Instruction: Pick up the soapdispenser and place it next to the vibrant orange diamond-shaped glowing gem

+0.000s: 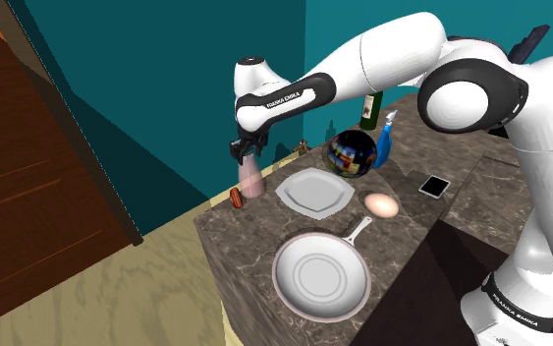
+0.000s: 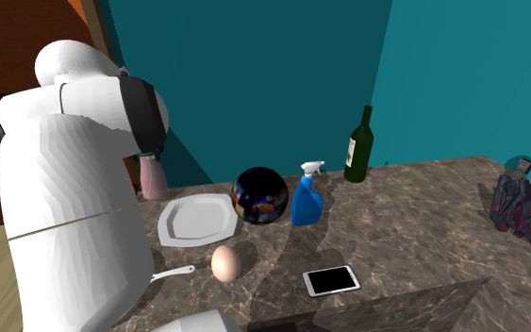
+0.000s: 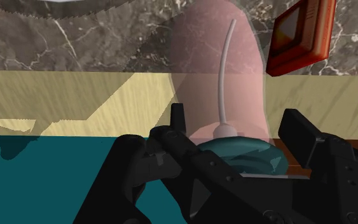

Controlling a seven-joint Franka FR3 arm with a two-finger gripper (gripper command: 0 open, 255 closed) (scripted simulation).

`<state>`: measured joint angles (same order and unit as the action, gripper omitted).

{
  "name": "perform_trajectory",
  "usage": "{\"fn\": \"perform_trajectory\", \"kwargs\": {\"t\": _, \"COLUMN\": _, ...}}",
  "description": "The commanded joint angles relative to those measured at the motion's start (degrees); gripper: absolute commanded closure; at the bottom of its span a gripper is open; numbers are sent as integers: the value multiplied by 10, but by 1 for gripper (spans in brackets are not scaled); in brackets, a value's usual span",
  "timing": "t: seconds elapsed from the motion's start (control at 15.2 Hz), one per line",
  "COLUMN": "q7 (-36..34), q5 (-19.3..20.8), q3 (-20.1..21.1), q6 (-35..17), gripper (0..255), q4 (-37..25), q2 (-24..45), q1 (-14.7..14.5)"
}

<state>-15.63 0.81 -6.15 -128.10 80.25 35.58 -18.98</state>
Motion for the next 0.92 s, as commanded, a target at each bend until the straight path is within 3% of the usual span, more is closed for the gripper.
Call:
{"fn": "perform_trajectory", "kwargs": {"t": 0.0, "q7": 0, "q5": 0, "q3": 0, "q6": 0, "gripper": 0, "q4": 0, "q2": 0, "q1": 0}}
{"fn": "perform_trajectory", "kwargs": {"t": 0.33, "q7": 0, "q5": 0, "q3": 0, "q6": 0, "gripper": 0, "q4": 0, "q2": 0, "q1": 0}}
{"fn": "perform_trajectory", "kwargs": {"t": 0.59, "q7": -2, "q5": 4, "q3": -2, "q6": 45, "gripper": 0, "q4": -1, "q2": -44, "q1": -5}}
{"fn": "perform_trajectory", "kwargs": {"t": 0.86, "q7": -2, "q5": 4, "q3": -2, "q6": 45, "gripper": 0, "q4": -1, "q2": -44, "q1": -5}}
